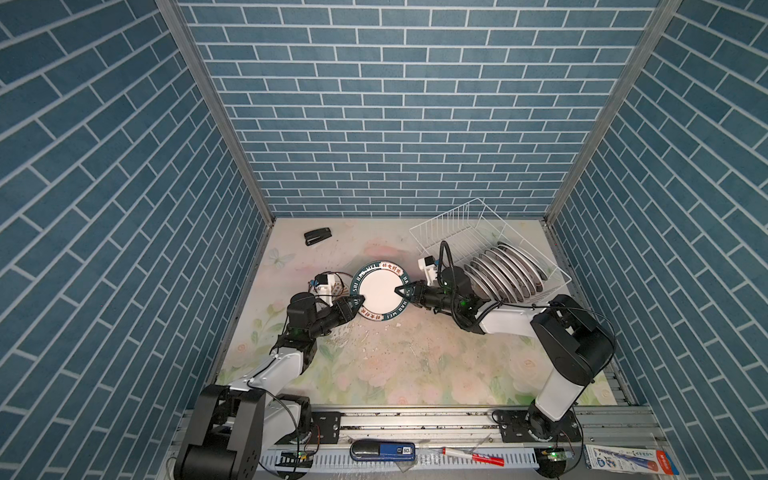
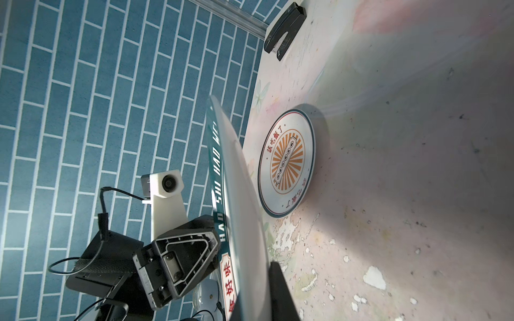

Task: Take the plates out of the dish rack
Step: 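Carry the green-rimmed plate toward the left gripper while the left gripper reaches for it, then grasp the plate with the left gripper while the right gripper releases and withdraws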

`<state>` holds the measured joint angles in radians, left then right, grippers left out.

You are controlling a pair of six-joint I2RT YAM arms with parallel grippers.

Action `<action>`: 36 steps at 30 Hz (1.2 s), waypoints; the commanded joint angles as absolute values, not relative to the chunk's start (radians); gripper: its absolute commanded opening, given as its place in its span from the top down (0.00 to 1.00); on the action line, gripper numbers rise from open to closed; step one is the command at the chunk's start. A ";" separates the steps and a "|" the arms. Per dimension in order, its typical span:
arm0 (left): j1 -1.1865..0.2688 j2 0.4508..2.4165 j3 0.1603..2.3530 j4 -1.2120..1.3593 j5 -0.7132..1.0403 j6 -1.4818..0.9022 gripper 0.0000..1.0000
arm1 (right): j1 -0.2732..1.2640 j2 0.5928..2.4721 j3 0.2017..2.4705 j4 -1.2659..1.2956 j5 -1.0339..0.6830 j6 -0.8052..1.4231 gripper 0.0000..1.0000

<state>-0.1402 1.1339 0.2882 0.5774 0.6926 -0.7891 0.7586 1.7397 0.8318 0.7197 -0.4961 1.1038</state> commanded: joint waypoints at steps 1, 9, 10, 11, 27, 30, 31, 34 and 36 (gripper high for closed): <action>-0.146 1.129 0.308 0.591 0.713 -0.770 0.77 | 0.770 1.762 0.893 0.798 -0.527 1.132 1.00; -0.146 1.111 0.314 0.555 0.712 -0.757 0.93 | 0.772 1.794 0.902 0.826 -0.538 1.120 1.00; -0.146 1.105 0.315 0.541 0.708 -0.755 0.95 | 0.772 1.797 0.902 0.829 -0.538 1.118 0.98; -0.146 1.100 0.317 0.525 0.699 -0.747 1.00 | 0.772 1.800 0.902 0.834 -0.540 1.116 0.96; -0.121 0.826 0.391 0.100 0.537 -0.643 1.00 | 0.767 1.619 0.970 0.289 -0.328 0.757 0.46; -0.088 0.808 0.413 0.017 0.513 -0.646 1.00 | 0.772 1.556 1.001 0.123 -0.231 0.663 0.44; -0.071 0.808 0.420 -0.007 0.505 -0.648 1.00 | 0.773 1.529 1.010 0.073 -0.198 0.634 0.44; 0.003 0.812 0.426 -0.054 0.505 -0.652 1.00 | 0.786 1.457 1.040 -0.075 -0.104 0.541 0.44; 0.071 0.820 0.429 -0.088 0.510 -0.647 1.00 | 0.815 1.406 1.067 -0.182 0.037 0.480 0.44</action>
